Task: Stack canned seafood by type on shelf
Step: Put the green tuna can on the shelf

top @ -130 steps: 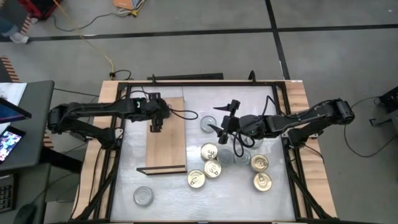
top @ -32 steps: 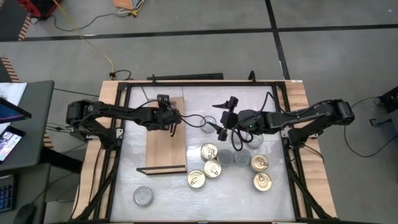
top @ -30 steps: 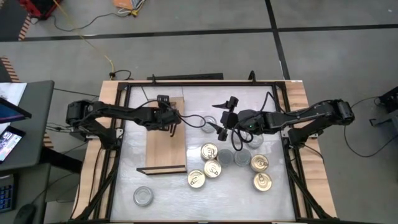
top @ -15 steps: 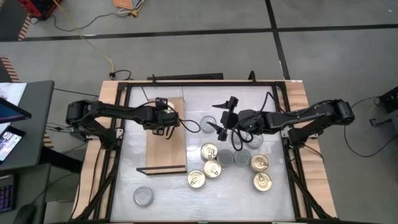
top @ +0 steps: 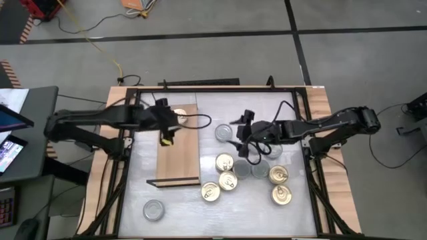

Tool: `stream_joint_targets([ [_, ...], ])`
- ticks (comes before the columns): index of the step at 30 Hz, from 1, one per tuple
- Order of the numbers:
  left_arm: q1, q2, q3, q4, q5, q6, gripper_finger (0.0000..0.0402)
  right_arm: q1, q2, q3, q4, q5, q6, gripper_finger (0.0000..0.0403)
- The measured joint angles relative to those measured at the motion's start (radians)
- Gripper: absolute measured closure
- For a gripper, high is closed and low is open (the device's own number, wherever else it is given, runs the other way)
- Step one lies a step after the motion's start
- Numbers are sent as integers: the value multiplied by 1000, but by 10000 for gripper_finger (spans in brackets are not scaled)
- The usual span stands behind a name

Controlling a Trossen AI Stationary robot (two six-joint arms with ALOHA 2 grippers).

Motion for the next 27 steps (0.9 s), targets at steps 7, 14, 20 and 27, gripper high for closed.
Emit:
stream_joint_targets([
  [7, -258, -20, 3, 25, -175, -111, 162, -190, 100, 0, -113, -260, 236, 45],
  [14, -408, 42, 3, 28, -303, -165, 162, -373, 263, 7, -153, -446, 330, 86],
  [20, -420, 58, 3, 51, -328, -173, 162, -451, 366, 65, -165, -479, 349, 110],
  [27, -406, 58, 3, 91, -323, -163, 162, -456, 466, 161, -248, -481, 310, 126],
])
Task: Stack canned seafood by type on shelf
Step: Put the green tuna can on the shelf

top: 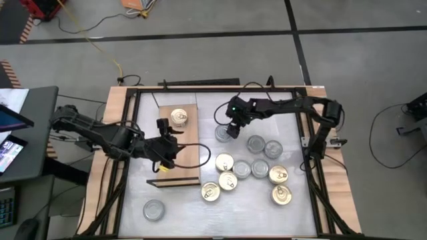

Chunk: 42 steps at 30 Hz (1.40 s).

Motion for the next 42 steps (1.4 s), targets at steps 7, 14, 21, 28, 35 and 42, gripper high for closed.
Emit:
stream_joint_targets([
  [7, 49, 68, 0, 18, 122, 7, 162, -14, 39, 26, -46, -5, -42, 200],
  [14, 61, 121, 0, 21, 110, 51, 162, -46, 17, 24, -76, 10, -68, 334],
  [21, 60, 114, 2, 44, 116, 60, 162, -67, 22, 25, -89, 11, -75, 386],
  [28, 56, 112, 47, 40, 121, 65, 162, -134, 22, 25, -123, 0, -71, 378],
  [35, 56, 112, 60, 35, 122, 81, 162, -210, 23, 23, -112, -40, -87, 380],
  [42, 56, 112, 61, 35, 123, 89, 162, -289, 23, 23, -140, -82, -95, 373],
])
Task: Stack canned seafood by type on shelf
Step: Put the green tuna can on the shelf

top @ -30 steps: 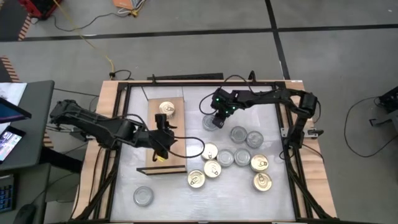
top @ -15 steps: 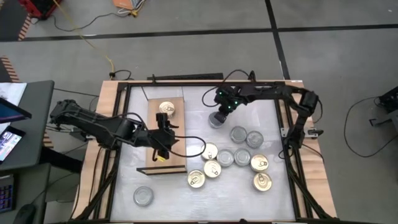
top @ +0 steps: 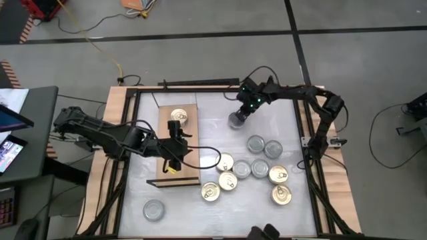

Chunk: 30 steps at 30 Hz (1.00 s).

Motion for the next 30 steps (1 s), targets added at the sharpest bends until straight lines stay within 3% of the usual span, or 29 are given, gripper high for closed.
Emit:
stream_joint_targets([
  [16, 0, 0, 0, -21, 15, 1, 162, -172, 1, -1, -112, -170, -11, 383],
  [24, 3, 0, 0, -28, 12, 1, 162, -200, 1, -1, -151, -177, -42, 371],
  [30, 3, 0, 0, -39, 14, -1, 162, -260, 1, -1, -224, -179, -55, 384],
])
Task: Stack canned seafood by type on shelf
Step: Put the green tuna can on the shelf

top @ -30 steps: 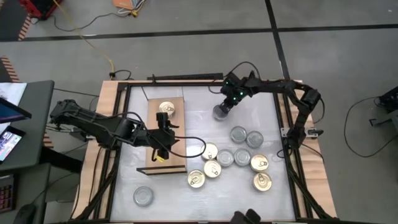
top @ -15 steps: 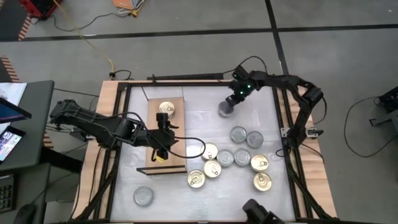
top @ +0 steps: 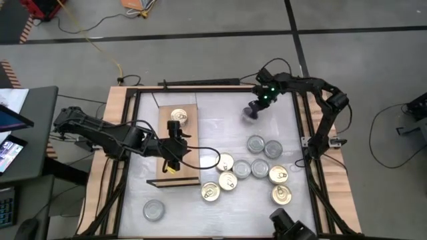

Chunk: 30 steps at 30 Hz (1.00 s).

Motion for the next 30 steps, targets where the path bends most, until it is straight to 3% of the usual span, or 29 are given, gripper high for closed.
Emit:
stream_joint_targets([
  [12, 0, 0, 0, -6, 1, 15, 162, -25, -30, -2, -66, 15, -16, 339],
  [19, 0, 0, 0, -3, 0, 14, 162, -24, -197, 16, -111, 204, -66, 304],
  [23, 0, 0, 0, 12, -27, 14, 162, 17, -340, 17, -178, 212, -116, 252],
  [30, 0, 0, 0, 29, -30, 19, 162, 169, -479, -52, -178, 278, -97, 104],
])
